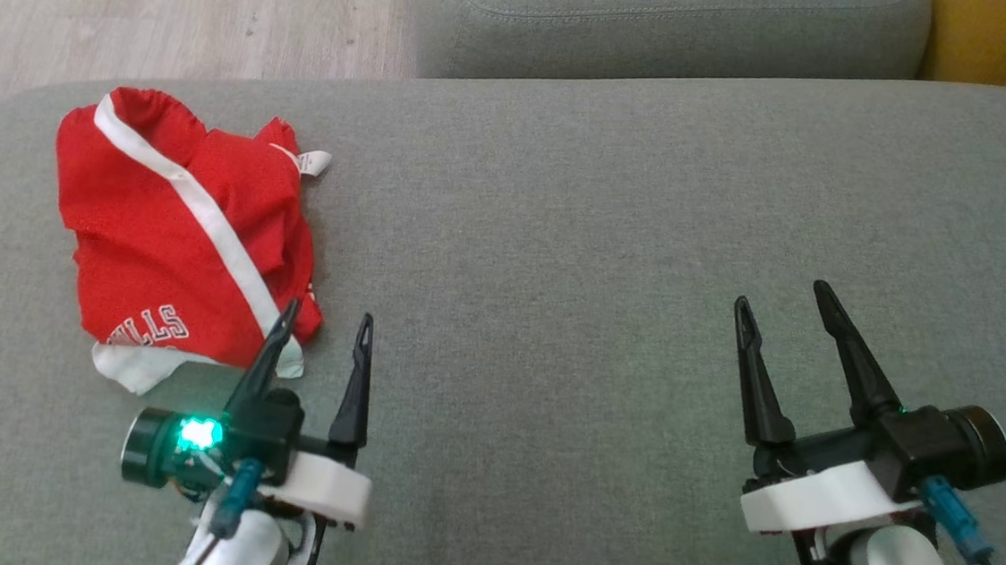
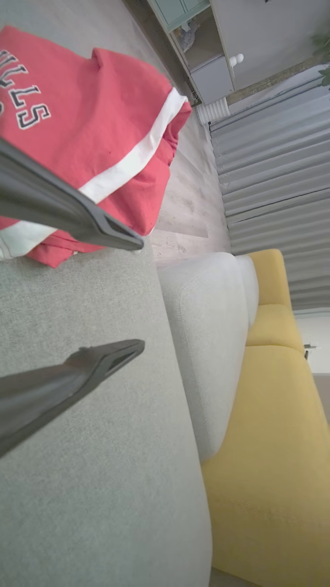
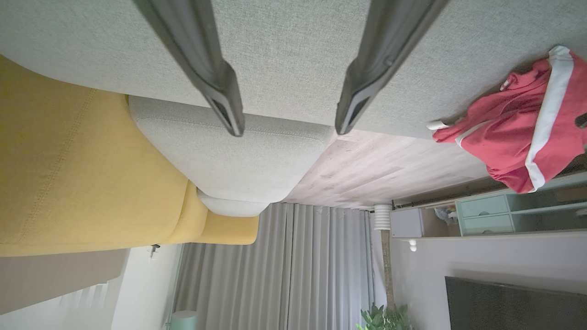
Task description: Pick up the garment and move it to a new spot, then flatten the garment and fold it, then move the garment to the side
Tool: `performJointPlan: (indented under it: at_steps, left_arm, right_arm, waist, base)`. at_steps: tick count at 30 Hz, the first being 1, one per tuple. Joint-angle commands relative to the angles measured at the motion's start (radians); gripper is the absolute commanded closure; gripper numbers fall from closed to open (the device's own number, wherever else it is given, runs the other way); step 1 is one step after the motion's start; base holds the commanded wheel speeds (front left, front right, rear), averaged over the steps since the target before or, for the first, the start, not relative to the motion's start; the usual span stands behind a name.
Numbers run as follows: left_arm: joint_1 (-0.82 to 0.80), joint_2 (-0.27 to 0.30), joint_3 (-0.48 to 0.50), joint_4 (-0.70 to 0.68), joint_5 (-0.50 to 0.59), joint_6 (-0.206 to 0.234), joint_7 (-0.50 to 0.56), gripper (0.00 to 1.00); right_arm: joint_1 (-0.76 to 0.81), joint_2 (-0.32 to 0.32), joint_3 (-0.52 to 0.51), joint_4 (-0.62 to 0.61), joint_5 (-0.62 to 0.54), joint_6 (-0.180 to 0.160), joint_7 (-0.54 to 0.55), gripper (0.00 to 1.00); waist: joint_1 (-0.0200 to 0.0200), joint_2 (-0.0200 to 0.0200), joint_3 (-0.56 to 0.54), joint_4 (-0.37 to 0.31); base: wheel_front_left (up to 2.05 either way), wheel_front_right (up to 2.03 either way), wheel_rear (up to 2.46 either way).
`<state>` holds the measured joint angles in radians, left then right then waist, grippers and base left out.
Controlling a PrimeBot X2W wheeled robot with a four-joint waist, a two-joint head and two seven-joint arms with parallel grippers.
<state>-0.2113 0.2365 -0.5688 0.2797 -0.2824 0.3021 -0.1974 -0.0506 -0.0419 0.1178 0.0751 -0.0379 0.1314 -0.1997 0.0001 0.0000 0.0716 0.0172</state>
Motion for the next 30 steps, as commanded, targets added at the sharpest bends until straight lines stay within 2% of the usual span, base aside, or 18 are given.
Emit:
performJointPlan:
  at_steps: [1, 5, 8, 16, 25, 30]
  left_arm:
    - [-0.045, 0.008, 0.034, -0.038, 0.006, 0.008, -0.015, 0.00]
    - [-0.006, -0.025, 0.092, -0.068, -0.053, -0.030, -0.026, 0.00]
    - [0.018, -0.042, 0.130, -0.076, -0.046, -0.064, -0.035, 0.00]
    - [0.066, -0.114, 0.218, -0.041, 0.009, -0.161, -0.059, 0.00]
    - [0.072, -0.158, 0.286, -0.009, 0.088, -0.216, -0.064, 0.00]
    - [0.083, -0.173, 0.321, -0.001, 0.113, -0.227, -0.064, 0.00]
  right_arm:
    - [-0.035, -0.007, 0.018, -0.040, -0.012, -0.001, -0.012, 0.00]
    - [-0.018, -0.008, 0.004, -0.029, 0.066, -0.001, -0.024, 0.00]
    - [-0.009, -0.008, -0.004, -0.005, 0.112, -0.001, -0.033, 0.00]
    - [-0.002, -0.008, 0.009, 0.094, 0.114, -0.001, -0.056, 0.00]
    - [-0.013, -0.008, 0.010, 0.123, 0.129, -0.001, -0.062, 0.00]
    - [0.000, -0.008, 0.037, 0.131, 0.142, -0.001, -0.062, 0.00]
  waist:
    - [-0.0001, 0.0000, -0.001, 0.000]
    - [-0.0001, 0.0000, -0.005, 0.002]
    - [-0.0001, 0.0000, -0.008, 0.001]
    - [-0.0001, 0.0000, -0.016, 0.005]
    - [-0.0001, 0.0000, -0.027, 0.022]
    - [-0.0001, 0.0000, -0.048, 0.077]
  base:
    - [0.00, 0.00, 0.00]
    - [0.00, 0.00, 0.00]
    - [0.00, 0.00, 0.00]
    - [0.00, 0.00, 0.00]
    - [0.00, 0.00, 0.00]
    - [0.00, 0.00, 0.00]
